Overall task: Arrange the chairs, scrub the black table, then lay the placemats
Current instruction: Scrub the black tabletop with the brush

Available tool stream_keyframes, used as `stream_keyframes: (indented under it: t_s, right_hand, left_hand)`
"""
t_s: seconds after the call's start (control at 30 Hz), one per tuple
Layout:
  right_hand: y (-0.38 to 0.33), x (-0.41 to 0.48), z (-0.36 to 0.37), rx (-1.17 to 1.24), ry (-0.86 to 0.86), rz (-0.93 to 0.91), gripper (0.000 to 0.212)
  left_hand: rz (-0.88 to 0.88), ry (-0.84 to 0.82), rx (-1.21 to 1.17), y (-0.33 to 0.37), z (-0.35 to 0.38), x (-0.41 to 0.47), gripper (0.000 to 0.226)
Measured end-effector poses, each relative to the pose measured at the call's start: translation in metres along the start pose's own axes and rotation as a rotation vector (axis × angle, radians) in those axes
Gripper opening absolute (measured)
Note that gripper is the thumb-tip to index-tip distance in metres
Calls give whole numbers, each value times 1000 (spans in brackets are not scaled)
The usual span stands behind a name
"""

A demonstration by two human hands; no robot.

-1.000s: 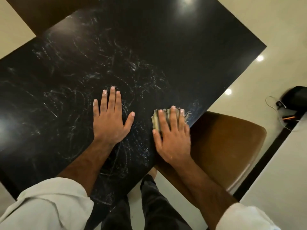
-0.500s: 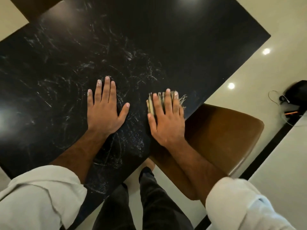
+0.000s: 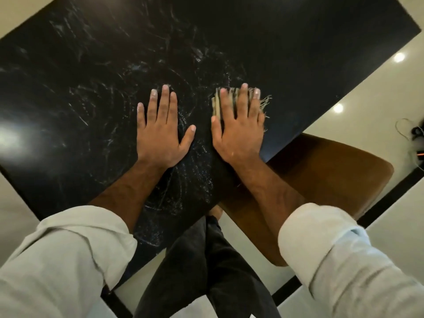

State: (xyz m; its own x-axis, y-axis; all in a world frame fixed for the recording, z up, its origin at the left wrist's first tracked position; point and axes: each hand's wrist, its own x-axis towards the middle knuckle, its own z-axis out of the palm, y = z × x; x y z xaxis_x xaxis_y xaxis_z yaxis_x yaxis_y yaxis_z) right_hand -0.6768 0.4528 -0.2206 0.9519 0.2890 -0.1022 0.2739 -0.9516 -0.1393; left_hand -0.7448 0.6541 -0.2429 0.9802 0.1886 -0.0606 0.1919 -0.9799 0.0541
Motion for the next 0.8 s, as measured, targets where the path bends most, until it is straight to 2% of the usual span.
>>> stream_keyframes:
  t_s: [0.13,0.27,0.4,0.5,0.63,0.8]
  right_hand:
    - [-11,-49,-2,10,-97,-114,73]
    - [7,-75,-7,-26,-151,-33,76]
    - [15,-42,-7,-49,-79,118,78]
    - [5,0,-3,-35,-7,131,74]
    - [-20,27,2,-27,29,80,71]
    - [-9,-28,-6,-14,-100,-155,74]
  left_hand:
    - [11,-6,0,-1,-3,0,94]
    - [0,-17,-17,-2,-5,0,95]
    - [-3,-15,-21,-2,-3,0,95]
    - [-1,-7,-24,-1,-2,1,94]
    - [0,0,-29,-3,-1,0,91]
    - [-1,-2,-47,-3,-1,0,86]
